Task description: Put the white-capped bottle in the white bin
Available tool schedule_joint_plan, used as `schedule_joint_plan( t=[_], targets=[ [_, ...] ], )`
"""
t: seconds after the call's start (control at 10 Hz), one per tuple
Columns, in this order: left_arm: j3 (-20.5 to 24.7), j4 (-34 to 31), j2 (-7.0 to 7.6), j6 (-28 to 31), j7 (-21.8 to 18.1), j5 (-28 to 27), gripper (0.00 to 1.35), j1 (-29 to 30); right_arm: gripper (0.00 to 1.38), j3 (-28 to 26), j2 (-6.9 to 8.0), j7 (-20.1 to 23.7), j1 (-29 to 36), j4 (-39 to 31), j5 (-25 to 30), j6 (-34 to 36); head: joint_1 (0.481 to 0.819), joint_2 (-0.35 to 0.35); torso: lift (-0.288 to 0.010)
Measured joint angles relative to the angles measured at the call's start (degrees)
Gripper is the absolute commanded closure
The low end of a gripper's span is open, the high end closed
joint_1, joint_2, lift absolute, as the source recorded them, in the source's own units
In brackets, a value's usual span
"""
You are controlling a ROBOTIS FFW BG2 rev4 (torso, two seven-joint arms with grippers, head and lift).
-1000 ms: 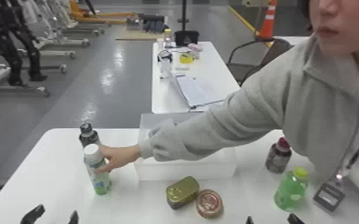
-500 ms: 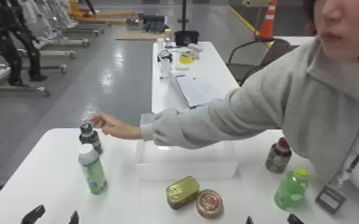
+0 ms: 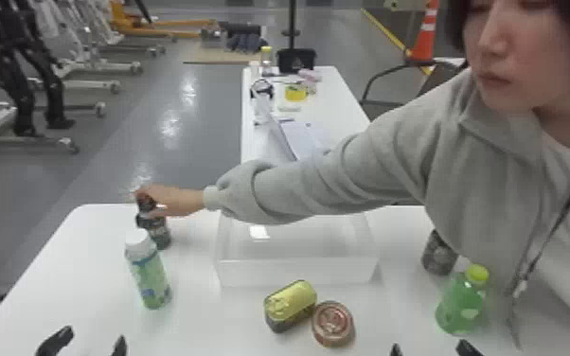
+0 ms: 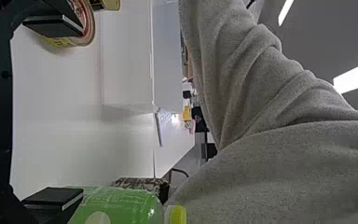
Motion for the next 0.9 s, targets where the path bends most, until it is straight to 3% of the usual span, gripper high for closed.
schedule_joint_plan(
  t=[0.9],
  targets=[
    [-0.2,0.0,0.00,0.1,0.0,0.0,0.30,0.0,0.09,0.0,0.10,0.0,0.0,0.1,0.0,0.0,0.549,0.000,-0.100]
  ],
)
